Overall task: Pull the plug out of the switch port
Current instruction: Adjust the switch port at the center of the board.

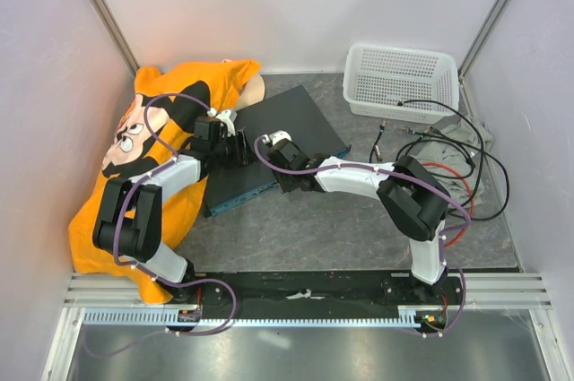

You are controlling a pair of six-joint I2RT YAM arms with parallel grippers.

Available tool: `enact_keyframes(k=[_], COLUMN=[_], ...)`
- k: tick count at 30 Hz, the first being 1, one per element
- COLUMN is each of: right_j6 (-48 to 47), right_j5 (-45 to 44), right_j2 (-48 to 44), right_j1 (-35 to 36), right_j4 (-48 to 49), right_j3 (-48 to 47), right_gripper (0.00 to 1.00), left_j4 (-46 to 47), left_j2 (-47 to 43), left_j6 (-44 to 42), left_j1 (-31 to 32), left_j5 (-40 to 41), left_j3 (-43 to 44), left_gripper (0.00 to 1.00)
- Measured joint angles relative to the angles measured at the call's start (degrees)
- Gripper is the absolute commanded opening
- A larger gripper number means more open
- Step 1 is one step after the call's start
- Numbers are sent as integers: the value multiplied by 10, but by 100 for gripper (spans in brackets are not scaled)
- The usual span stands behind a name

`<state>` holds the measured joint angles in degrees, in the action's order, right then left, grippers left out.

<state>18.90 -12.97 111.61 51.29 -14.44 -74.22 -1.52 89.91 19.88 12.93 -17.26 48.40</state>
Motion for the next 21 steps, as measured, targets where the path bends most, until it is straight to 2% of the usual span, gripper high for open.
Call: enact_keyframes(k=[6,10,12,13,21], right_j6=[-3,-7,-10,-11,-23], right_j5=[7,9,13,17,42], right_j2=[1,1,1,1,0], right_j1=[0,0,-2,-2,-9], right_j4=[-3,-3,-3,-3,-6], right_j3=[-4,-4,-4,-4,0], right_gripper=[33,18,4,1,1], left_j4=[0,0,0,0,3], left_j2=[2,3,4,4,7], left_j6=[0,0,0,0,0], left_j1=[-3,-4,-4,-4,-5], left_j5=[-7,-9,-9,-9,-9], left_j3=[1,2,3,3,5], left_gripper=[57,56,56,56,56])
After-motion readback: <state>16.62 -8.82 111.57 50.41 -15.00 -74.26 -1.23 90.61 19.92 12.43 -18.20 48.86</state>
